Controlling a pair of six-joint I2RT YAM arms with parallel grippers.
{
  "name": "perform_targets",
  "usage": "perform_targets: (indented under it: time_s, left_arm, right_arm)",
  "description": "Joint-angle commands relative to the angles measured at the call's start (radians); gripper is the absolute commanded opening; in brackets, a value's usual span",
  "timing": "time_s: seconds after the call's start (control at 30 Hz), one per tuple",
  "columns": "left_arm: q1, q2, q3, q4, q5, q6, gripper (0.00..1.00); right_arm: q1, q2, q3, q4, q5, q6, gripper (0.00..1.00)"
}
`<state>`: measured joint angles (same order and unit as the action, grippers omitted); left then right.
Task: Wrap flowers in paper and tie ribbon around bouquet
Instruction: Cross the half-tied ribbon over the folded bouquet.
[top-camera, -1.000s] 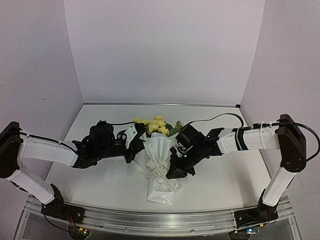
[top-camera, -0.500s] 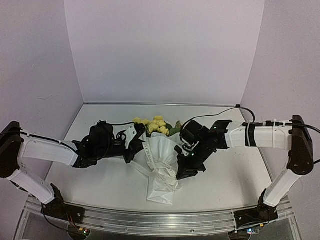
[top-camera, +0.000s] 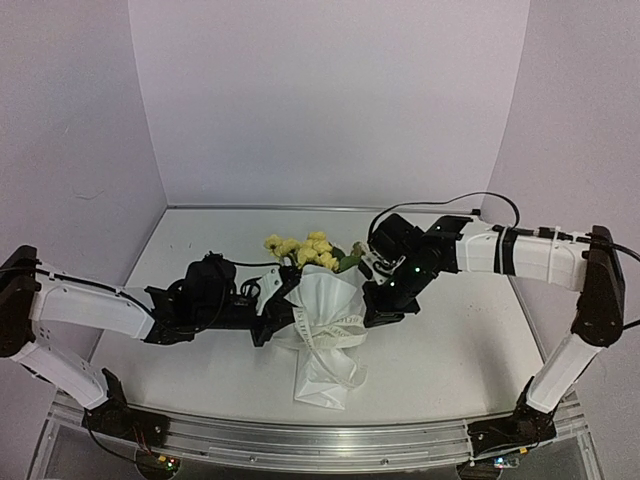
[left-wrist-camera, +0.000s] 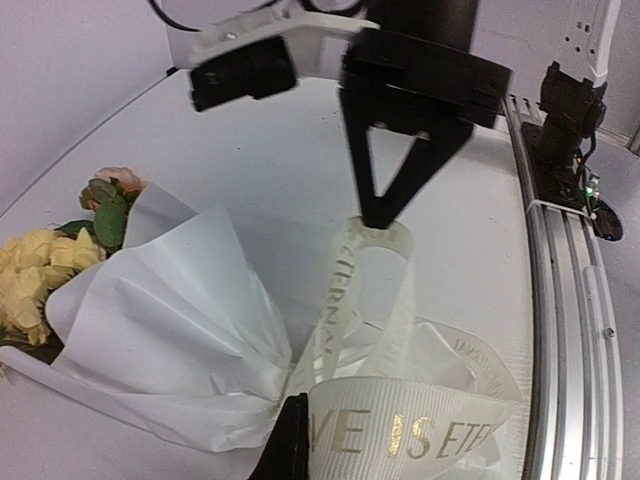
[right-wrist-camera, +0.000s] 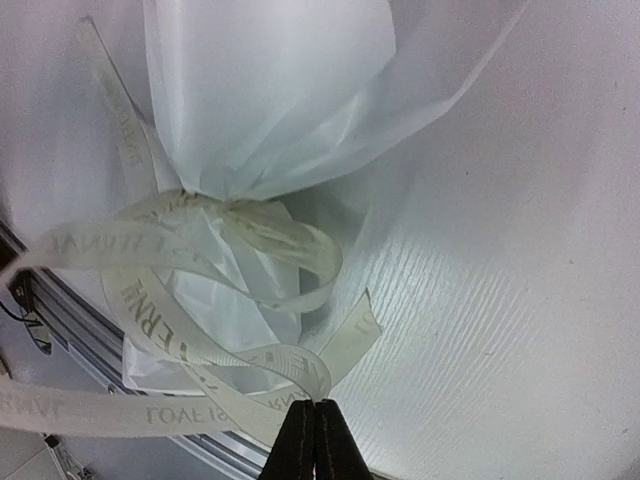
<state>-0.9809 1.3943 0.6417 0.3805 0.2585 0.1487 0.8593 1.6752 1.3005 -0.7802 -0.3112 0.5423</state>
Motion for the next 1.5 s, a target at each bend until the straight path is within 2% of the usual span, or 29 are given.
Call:
perform_targets:
  time_s: [0.0, 0.23, 0.37, 0.43, 0.57, 0.63, 0.73, 0.8, 0.87, 1.13, 1.47]
  left_arm:
    - [-0.068, 0.057, 0.063, 0.041, -0.025, -0.088, 0.01]
    - [-0.154, 0.247, 0.222, 0.071, -0.156, -0.205, 0.0]
    - [-0.223, 0.346, 0.334, 0.048, -0.357, -0.233, 0.0]
    - [-0.24, 0.373, 0.363, 0.045, -0.406, -0.245, 0.01]
    - [-0.266, 0.371, 0.344, 0.057, -0.452, -0.243, 0.03]
    - [-0.28, 0.365, 0.351, 0.006, -0.524, -0.268, 0.02]
    - [-0.282, 0.326, 0.338, -0.079, -0.721, -0.4, 0.0]
    - [-0.281, 0.279, 0.287, -0.081, -0.779, -0.464, 0.0]
    - [-0.28, 0.263, 0.279, -0.149, -0.861, -0.526, 0.0]
    - [-0.28, 0.208, 0.216, -0.218, -0.863, -0.617, 0.0]
    - [-0.294, 0.261, 0.262, -0.314, -0.737, -0.67, 0.0]
  right_arm:
    - [-0.042, 0.078, 0.112, -0.002, -0.016, -0.039, 0.0]
    - [-0.073, 0.164, 0.206, -0.012, -0.094, -0.059, 0.0]
    - [-0.091, 0.179, 0.237, -0.015, -0.138, -0.066, 0.0]
    - [-0.097, 0.181, 0.248, -0.015, -0.157, -0.071, 0.0]
    - [-0.108, 0.178, 0.254, -0.023, -0.18, -0.088, 0.0]
    - [-0.111, 0.178, 0.265, -0.046, -0.191, -0.108, 0.0]
    - [-0.112, 0.177, 0.289, -0.087, -0.195, -0.137, 0.0]
    - [-0.112, 0.174, 0.293, -0.106, -0.195, -0.15, 0.0]
    - [-0.112, 0.167, 0.294, -0.122, -0.192, -0.162, 0.0]
    - [-0.112, 0.113, 0.259, -0.166, -0.108, -0.19, 0.0]
    - [-0.112, 0.101, 0.29, -0.168, 0.006, -0.196, 0.0]
